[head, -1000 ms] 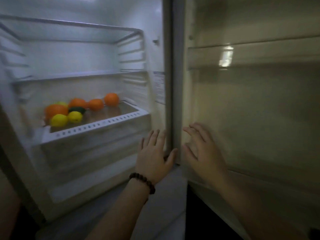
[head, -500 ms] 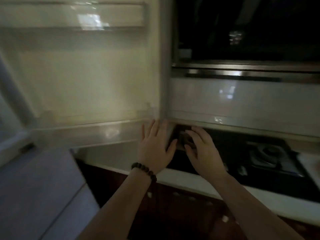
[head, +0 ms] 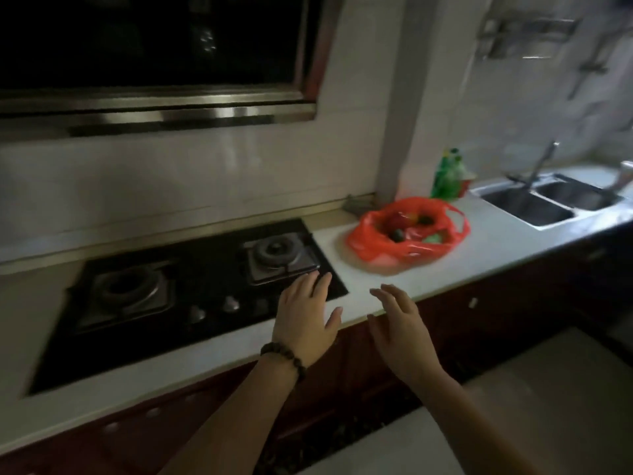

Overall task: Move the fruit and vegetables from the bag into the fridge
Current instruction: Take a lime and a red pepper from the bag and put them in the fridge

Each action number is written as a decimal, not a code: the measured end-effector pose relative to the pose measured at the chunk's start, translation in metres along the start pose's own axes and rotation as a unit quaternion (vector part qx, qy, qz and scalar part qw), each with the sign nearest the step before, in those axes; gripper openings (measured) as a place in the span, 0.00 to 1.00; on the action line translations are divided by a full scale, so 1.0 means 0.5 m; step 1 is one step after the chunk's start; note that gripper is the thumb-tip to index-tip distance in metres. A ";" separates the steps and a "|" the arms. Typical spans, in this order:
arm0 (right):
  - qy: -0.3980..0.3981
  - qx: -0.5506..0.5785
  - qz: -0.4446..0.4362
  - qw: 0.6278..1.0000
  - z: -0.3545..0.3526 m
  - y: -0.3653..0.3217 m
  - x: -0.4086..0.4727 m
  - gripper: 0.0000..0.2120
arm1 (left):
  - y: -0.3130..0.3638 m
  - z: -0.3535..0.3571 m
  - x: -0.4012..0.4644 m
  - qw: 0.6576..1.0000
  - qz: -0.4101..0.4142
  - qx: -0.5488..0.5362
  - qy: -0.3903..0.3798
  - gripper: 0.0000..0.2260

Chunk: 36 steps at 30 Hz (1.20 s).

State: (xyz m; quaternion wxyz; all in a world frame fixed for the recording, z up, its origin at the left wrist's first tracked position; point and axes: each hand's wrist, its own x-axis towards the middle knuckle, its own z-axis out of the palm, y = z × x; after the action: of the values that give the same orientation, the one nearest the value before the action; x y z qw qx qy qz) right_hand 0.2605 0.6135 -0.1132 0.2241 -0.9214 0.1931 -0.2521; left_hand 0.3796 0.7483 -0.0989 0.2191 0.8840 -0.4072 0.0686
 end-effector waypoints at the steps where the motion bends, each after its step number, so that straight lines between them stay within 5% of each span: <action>1: 0.005 -0.002 0.014 1.000 -0.010 0.034 0.006 0.20 | 0.022 0.025 0.024 1.000 0.015 -0.005 -0.004 0.27; 10: -0.016 -0.048 0.075 0.996 -0.017 0.287 0.149 0.18 | 0.113 0.239 0.305 0.996 0.080 -0.037 -0.019 0.23; 19: -0.043 -0.011 0.113 0.993 -0.017 0.478 0.502 0.19 | 0.114 0.369 0.631 0.997 0.036 -0.067 -0.015 0.19; 27: -0.070 -0.003 0.170 0.983 0.007 0.668 0.634 0.18 | 0.136 0.490 0.786 0.995 0.002 -0.087 -0.056 0.19; 36: -0.160 -0.033 0.040 0.986 0.052 0.951 0.824 0.18 | 0.191 0.671 0.890 0.993 -0.093 -0.066 -0.018 0.14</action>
State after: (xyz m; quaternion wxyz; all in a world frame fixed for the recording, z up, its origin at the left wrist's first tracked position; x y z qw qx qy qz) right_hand 0.4883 0.0360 -0.2200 0.2314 -0.9483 0.1995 -0.0855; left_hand 0.5817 0.2379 -0.2339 0.2750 0.9026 -0.3310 0.0050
